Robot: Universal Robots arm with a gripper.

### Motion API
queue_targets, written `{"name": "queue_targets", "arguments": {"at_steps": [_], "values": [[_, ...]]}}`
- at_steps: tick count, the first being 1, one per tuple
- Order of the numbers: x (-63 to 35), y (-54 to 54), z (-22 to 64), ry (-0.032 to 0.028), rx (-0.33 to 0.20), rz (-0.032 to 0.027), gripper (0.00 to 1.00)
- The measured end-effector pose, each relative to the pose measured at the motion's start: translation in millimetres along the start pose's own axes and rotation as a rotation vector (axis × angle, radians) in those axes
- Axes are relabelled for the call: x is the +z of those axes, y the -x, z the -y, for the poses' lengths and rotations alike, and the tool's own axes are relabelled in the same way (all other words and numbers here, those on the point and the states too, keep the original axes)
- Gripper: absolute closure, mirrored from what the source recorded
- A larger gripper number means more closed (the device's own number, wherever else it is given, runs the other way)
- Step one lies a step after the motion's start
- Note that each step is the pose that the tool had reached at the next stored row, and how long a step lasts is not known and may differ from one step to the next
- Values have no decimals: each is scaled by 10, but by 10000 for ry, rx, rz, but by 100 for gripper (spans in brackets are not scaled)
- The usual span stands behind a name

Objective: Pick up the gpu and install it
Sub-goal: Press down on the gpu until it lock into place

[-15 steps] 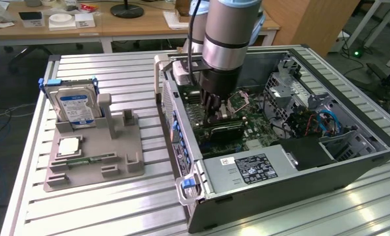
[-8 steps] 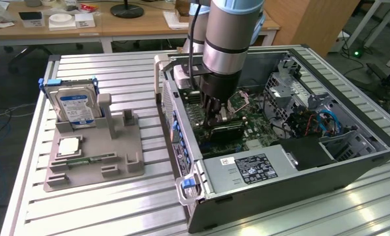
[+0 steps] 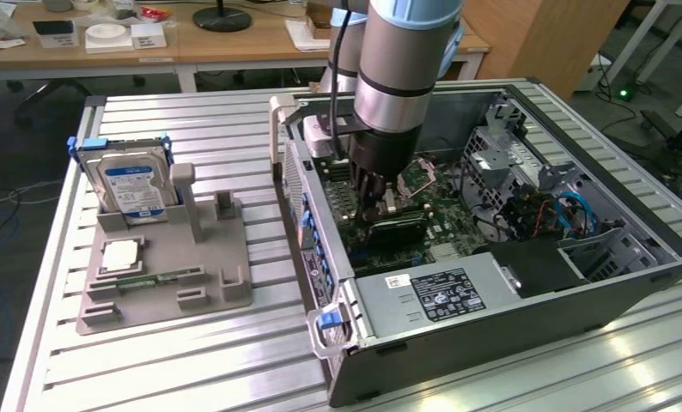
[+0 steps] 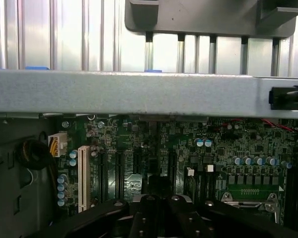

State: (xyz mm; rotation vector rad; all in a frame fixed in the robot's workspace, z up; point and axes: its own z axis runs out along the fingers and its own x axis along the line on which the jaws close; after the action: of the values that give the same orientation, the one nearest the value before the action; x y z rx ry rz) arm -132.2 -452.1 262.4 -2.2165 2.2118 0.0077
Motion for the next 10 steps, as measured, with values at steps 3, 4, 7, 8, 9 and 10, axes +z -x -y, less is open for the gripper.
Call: {"name": "queue_targets", "arguments": {"at_steps": [3, 4, 7, 8, 9, 10], "values": [[-9, 1, 1, -7, 0, 96, 89], [-17, 1, 1, -5, 0, 117, 89], [-35, 1, 0, -2, 1, 147, 89], [-38, 1, 1, -3, 1, 152, 89], [-38, 1, 1, -3, 1, 157, 89], [-39, 1, 1, -2, 0, 161, 89]]}}
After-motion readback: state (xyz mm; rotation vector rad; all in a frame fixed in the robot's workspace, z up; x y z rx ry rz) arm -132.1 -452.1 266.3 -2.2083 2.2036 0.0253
